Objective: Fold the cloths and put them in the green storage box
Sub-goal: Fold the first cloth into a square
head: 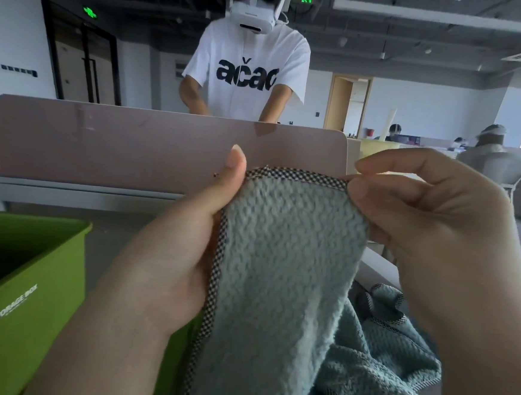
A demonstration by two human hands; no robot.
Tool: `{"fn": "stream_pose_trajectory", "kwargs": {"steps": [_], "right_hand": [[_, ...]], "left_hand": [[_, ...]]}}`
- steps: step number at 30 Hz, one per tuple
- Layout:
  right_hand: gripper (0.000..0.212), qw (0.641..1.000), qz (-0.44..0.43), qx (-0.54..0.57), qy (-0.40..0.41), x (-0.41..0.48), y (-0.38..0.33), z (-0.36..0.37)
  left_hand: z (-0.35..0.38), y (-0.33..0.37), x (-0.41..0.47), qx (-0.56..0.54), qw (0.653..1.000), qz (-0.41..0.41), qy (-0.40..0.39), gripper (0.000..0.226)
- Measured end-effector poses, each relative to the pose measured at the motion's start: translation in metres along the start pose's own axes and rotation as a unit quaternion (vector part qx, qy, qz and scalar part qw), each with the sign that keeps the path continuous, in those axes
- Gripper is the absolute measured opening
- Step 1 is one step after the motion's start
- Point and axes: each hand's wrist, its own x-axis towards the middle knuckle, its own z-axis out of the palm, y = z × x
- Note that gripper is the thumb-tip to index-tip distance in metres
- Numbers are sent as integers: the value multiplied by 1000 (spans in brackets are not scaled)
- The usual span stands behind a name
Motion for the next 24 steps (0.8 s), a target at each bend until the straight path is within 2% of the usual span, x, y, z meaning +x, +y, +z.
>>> {"fn": "stream_pose_trajectory", "kwargs": {"steps": [2, 3, 4, 6, 10, 14, 16, 18, 20, 22, 24], "right_hand": [[17, 999, 33, 13, 22, 0, 3, 1], [18, 998, 45, 10, 31, 1, 4, 1], [17, 998, 54, 3, 38, 1, 5, 1], [15, 996, 74, -3, 47, 2, 7, -1], [13, 993, 106, 12, 58, 4, 8, -6], [14, 985, 131, 73, 86, 6, 13, -6], [8, 971, 172, 154, 56, 9, 21, -5], [24, 945, 240, 220, -34, 12, 29, -5], [38, 920, 304, 213, -128, 11, 32, -4], [38, 917, 323, 183, -150, 10, 35, -5], [33, 923, 314, 175, -135, 8, 34, -5]], "left_hand": [[1, -5, 6, -22, 997, -57, -49, 68], [4, -6, 7, -33, 992, -94, -75, 59], [2, -10, 6, -33, 989, -103, -104, 49], [-8, -25, 4, -10, 989, -64, -133, 34], [-10, -29, 12, 28, 998, -17, -51, 23], [-10, -28, 12, 77, 997, 18, 17, 35], [-8, -27, 11, 75, 997, 20, 30, 38], [-6, -25, 11, 58, 998, 7, 31, 32], [-6, -24, 8, 51, 998, -6, 27, 26], [-10, -23, 6, 45, 998, -19, 35, 26], [-11, -19, 10, 30, 998, -43, 38, 28]]}}
